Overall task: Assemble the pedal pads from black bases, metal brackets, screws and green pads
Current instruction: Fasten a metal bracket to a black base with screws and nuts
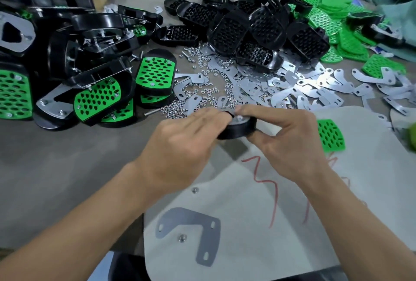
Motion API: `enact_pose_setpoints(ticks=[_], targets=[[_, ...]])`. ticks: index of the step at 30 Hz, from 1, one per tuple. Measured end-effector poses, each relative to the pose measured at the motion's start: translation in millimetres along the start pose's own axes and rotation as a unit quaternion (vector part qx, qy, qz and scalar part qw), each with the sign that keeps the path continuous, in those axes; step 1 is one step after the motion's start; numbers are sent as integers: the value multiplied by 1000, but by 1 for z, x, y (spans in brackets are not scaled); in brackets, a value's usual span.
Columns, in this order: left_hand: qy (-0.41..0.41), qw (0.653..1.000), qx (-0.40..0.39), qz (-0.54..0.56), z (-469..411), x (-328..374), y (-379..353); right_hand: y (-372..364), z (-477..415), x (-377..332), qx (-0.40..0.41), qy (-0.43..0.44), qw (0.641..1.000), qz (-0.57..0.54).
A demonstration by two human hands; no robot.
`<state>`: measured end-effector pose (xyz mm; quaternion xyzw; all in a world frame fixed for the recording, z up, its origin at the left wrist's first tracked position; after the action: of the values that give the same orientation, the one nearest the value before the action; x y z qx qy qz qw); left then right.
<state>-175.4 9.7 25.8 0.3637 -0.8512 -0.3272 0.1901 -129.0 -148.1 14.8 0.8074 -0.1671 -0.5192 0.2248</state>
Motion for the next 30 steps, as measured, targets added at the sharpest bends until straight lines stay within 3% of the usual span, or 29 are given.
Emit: enact_pose_setpoints(ticks=[5,8,13,18,22,26,28,30], targets=[[-129,982,-119,-70,16,9,-8,0,4,-2,-133,-50,989,47],[-160,971,-150,-95,16,14,-13,0,4,-3,-145,-71,984,74],[-205,956,-162,-132,17,19,-17,-8,4,-19,-152,-5,979,137],[-219,951,-163,-144,17,22,-19,-23,4,-33,-219,46,945,239],[-218,950,-169,-145,16,24,-20,-47,13,-46,-283,110,890,340],[-219,949,-171,-152,18,23,-21,-48,20,-48,-283,135,860,404],[-215,950,-170,-148,17,22,-20,-41,15,-46,-267,114,878,382],[-207,953,-172,-141,17,21,-21,-31,10,-42,-250,54,921,295]])
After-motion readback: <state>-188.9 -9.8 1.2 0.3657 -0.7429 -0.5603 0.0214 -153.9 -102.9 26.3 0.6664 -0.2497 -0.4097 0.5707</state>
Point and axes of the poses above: each hand's wrist, its own z-axis away from the middle knuckle, its own y-axis out of the back of the hand, x = y × z, the point moved 8 cm from there along -z, towards the middle knuckle, and after that the axes turned 2 degrees about y, right-handed, at the moved point
